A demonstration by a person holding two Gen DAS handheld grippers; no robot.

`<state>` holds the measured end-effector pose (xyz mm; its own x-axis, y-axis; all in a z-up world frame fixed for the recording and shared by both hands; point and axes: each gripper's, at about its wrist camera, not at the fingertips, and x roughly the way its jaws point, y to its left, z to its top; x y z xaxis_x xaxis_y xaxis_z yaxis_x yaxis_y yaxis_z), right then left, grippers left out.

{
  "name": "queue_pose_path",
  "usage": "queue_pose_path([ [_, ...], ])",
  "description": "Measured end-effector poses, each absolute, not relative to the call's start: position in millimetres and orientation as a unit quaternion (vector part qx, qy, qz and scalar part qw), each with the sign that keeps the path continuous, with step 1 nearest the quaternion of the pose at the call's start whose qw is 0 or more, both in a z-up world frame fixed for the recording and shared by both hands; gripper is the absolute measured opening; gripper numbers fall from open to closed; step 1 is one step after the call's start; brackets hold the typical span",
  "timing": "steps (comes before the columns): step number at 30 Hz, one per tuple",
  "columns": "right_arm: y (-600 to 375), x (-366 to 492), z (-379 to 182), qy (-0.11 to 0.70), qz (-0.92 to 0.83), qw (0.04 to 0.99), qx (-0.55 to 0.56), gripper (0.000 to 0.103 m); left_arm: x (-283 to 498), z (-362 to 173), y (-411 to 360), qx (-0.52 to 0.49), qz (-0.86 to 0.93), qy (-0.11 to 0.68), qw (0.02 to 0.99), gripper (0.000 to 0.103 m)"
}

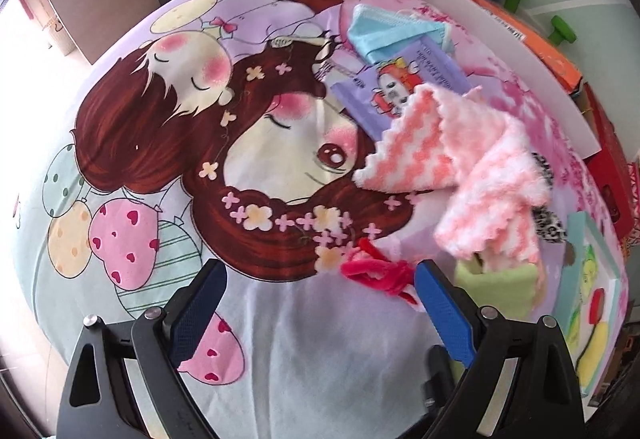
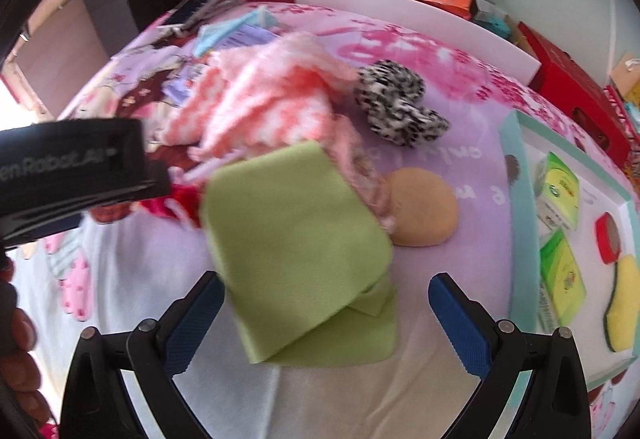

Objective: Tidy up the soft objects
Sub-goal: 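Close the right tool on the green cloth's edge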

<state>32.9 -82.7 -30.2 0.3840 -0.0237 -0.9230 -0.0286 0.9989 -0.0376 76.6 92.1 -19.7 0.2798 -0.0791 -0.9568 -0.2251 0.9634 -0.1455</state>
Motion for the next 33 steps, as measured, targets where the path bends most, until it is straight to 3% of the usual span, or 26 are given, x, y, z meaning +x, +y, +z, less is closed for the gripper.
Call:
queue_pose_path([
  [9, -103, 35, -28, 0.547, -0.018, 0.837, 0.001, 0.103, 83, -28, 89, -0.117, 0.036, 0.604, 0.787, 0.095],
  [12, -109, 36, -27, 0.543, -0.020, 0.839, 0.010, 0.096, 83, -28, 79, -0.119, 0.021, 0.609, 0.784, 0.095],
  [18, -111, 33, -27, 0.546, -0.008, 0.837, 0.039, 0.074, 85, -30, 70, -0.108, 0.014, 0.611, 0.784, 0.095],
  [23, -108, 33, -26, 0.548, 0.013, 0.835, 0.052, 0.042, 91, -36, 66, -0.100, 0.013, 0.617, 0.781, 0.095],
  [29, -105, 32, -23, 0.547, 0.025, 0.835, 0.057, 0.016, 97, -41, 57, -0.087, 0.008, 0.616, 0.783, 0.090],
  [33, -109, 31, -19, 0.542, 0.027, 0.837, 0.062, 0.010, 101, -43, 47, -0.081, -0.001, 0.614, 0.785, 0.080],
])
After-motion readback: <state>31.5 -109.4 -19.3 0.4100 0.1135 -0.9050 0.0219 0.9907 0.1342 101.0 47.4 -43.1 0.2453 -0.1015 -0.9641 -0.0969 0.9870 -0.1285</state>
